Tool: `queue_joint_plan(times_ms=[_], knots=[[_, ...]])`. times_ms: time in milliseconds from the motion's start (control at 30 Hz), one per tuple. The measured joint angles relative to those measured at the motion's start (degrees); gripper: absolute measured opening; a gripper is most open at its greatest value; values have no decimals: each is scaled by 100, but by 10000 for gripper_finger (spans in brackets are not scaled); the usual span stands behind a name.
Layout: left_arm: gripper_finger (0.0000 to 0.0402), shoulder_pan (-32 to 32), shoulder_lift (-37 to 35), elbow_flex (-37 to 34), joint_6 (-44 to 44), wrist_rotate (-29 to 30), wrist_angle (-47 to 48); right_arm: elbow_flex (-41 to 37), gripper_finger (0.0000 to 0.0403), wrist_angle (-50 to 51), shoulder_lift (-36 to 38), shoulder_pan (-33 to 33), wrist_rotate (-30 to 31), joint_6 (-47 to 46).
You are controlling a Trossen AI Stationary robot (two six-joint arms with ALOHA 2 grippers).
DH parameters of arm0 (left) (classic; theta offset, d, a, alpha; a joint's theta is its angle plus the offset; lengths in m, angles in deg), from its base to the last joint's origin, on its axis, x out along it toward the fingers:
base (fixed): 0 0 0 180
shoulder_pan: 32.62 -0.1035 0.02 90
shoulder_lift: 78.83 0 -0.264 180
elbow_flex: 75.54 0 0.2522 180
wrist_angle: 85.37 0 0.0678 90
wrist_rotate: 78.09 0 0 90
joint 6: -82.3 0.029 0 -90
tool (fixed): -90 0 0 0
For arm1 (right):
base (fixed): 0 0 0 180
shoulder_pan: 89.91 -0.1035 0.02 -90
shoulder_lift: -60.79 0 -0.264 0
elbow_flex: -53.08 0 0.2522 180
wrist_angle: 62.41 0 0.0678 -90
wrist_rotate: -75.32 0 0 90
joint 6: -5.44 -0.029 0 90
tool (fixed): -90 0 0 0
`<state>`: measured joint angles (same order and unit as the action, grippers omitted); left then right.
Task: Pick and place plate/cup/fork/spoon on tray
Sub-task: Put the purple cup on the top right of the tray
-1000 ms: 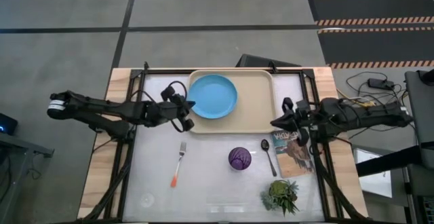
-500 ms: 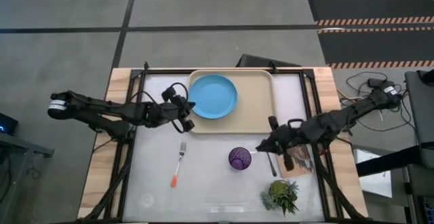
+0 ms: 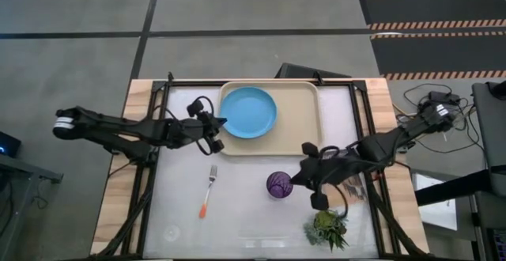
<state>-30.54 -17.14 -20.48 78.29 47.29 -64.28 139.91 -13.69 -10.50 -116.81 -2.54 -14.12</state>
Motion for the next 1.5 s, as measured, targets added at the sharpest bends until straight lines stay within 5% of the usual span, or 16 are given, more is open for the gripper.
queue_joint_plan(times_ms=[533, 1100, 1500], knots=[[1, 24, -361, -82, 6, -61, 66, 1038, 15, 665, -1380, 33, -471, -396], [1, 24, -361, -84, 26, -72, 64, 1076, 190, 982, -1972, 42, -614, -227], [1, 24, -359, -91, 26, -71, 65, 1050, 147, 934, -2147, 103, -615, 7]])
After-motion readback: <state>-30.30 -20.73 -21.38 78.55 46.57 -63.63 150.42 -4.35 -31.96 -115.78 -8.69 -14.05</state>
